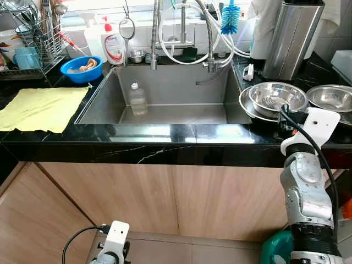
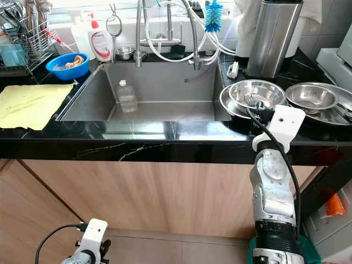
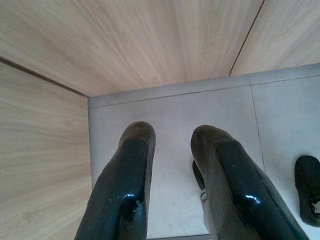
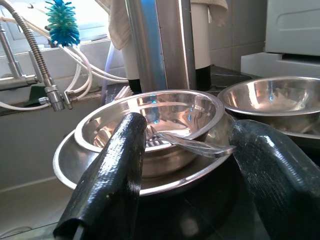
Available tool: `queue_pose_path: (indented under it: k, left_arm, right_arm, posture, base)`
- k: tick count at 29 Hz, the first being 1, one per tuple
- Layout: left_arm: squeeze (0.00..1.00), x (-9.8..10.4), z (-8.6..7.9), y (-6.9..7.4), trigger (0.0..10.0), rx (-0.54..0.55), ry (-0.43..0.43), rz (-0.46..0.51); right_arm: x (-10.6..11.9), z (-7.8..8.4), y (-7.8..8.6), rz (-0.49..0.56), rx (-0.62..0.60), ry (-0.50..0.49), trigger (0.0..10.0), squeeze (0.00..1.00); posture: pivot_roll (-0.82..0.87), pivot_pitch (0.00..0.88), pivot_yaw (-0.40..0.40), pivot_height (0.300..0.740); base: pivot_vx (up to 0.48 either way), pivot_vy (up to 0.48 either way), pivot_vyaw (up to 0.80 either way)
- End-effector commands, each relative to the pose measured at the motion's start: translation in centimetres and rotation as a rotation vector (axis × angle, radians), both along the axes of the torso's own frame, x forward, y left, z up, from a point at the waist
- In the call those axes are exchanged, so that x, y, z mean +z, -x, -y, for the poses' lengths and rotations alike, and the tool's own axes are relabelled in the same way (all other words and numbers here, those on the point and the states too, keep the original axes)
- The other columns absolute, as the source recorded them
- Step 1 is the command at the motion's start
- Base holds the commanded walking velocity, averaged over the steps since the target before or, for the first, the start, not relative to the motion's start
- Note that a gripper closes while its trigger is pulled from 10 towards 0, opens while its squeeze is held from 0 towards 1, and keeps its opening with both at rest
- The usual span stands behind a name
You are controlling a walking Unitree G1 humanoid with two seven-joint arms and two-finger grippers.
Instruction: Kitchen organization
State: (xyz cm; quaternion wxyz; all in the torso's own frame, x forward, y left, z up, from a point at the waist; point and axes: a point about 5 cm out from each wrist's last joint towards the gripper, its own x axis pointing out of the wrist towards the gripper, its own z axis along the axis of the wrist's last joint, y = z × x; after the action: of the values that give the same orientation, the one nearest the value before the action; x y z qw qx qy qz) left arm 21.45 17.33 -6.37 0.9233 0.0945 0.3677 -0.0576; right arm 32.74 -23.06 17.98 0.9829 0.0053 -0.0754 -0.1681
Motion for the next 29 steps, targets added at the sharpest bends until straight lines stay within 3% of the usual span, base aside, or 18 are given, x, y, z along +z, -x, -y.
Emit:
queue_pose_path:
  k: [1,6,7,8,9,11,12,15,16,18,19,20,21,29]
  left_arm:
    - [0.0,0.0,-0.2,0.1,10.0,0.006,-0.011,-0.001]
    - [0.0,0.5,0.2,-0.4,10.0,0.002,-0.003,0.034]
    - [0.0,0.6,0.2,-0.5,10.0,0.001,-0.002,0.04]
    - [0.0,0.7,0.2,-0.6,10.0,0.001,-0.002,0.043]
    - [0.0,0.7,0.2,-0.6,10.0,-0.001,-0.002,0.046]
    - [0.0,0.8,0.1,-0.7,10.0,-0.001,-0.003,0.048]
    - [0.0,0.8,0.1,-0.7,10.0,-0.001,-0.003,0.05]
    - [0.0,0.9,0.1,-0.7,10.0,-0.002,-0.003,0.052]
    - [0.0,0.9,0.1,-0.7,10.0,-0.003,-0.003,0.053]
    - [0.0,1.0,0.1,-0.7,10.0,-0.006,-0.003,0.052]
    - [0.0,1.0,0.1,-0.7,10.0,-0.006,-0.003,0.052]
    - [0.0,1.0,0.1,-0.7,10.0,-0.006,-0.003,0.05]
    - [0.0,1.0,0.1,-0.6,10.0,-0.006,-0.003,0.048]
    - [0.0,0.8,0.2,-0.5,10.0,-0.017,-0.003,0.035]
  right_arm:
    - [0.4,-0.2,-0.4,0.015,0.003,-0.002,10.0,0.0]
    - [0.2,-0.2,-0.6,0.009,0.001,-0.002,10.0,0.0]
    - [0.2,-0.2,-0.6,0.008,0.001,-0.003,8.2,0.0]
    - [0.2,-0.2,-0.6,0.007,0.001,-0.004,8.2,0.0]
    - [0.1,-0.3,-0.7,0.007,0.002,-0.005,4.0,0.0]
    - [0.1,-0.3,-0.7,0.005,0.002,-0.005,3.6,0.0]
    - [0.0,-0.4,-0.7,0.004,0.004,-0.005,0.0,0.0]
    - [-0.1,-0.4,-0.6,0.0,0.004,-0.004,0.0,0.0]
    - [-0.1,-0.4,-0.6,0.001,0.003,-0.004,2.8,0.0]
    - [-0.1,-0.4,-0.6,0.003,0.003,-0.006,2.6,0.0]
    - [-0.1,-0.4,-0.6,0.002,0.002,-0.006,4.2,0.0]
    - [0.0,-0.5,-0.7,0.002,0.001,-0.005,8.9,0.0]
    - [0.0,-0.5,-0.7,0.002,0.001,-0.004,10.0,0.0]
    - [0.0,-0.4,-0.7,-0.001,-0.004,0.0,10.0,0.0]
  posture:
    - [-0.05,0.0,0.079,0.74]
    - [-0.05,0.0,0.079,0.74]
    - [-0.05,0.0,0.079,0.74]
    - [-0.05,0.0,0.079,0.74]
    - [-0.05,0.0,0.079,0.74]
    - [-0.05,0.0,0.079,0.74]
    - [-0.05,0.0,0.079,0.74]
    - [-0.05,0.0,0.079,0.74]
    - [-0.05,0.0,0.079,0.74]
    - [-0.05,0.0,0.081,0.74]
    - [-0.05,0.0,0.08,0.74]
    - [-0.05,0.0,0.08,0.74]
    - [-0.05,0.0,0.08,0.74]
    - [-0.05,0.0,0.081,0.74]
  base:
    - [0.0,0.0,0.0]
    - [0.0,0.0,0.0]
    - [0.0,0.0,0.0]
    - [0.0,0.0,0.0]
    - [0.0,0.0,0.0]
    - [0.0,0.0,0.0]
    - [0.0,0.0,0.0]
    - [0.0,0.0,0.0]
    - [0.0,0.0,0.0]
    - [0.0,0.0,0.0]
    - [0.0,0.0,0.0]
    - [0.0,0.0,0.0]
    - [0.0,0.0,0.0]
    - [0.0,0.0,0.0]
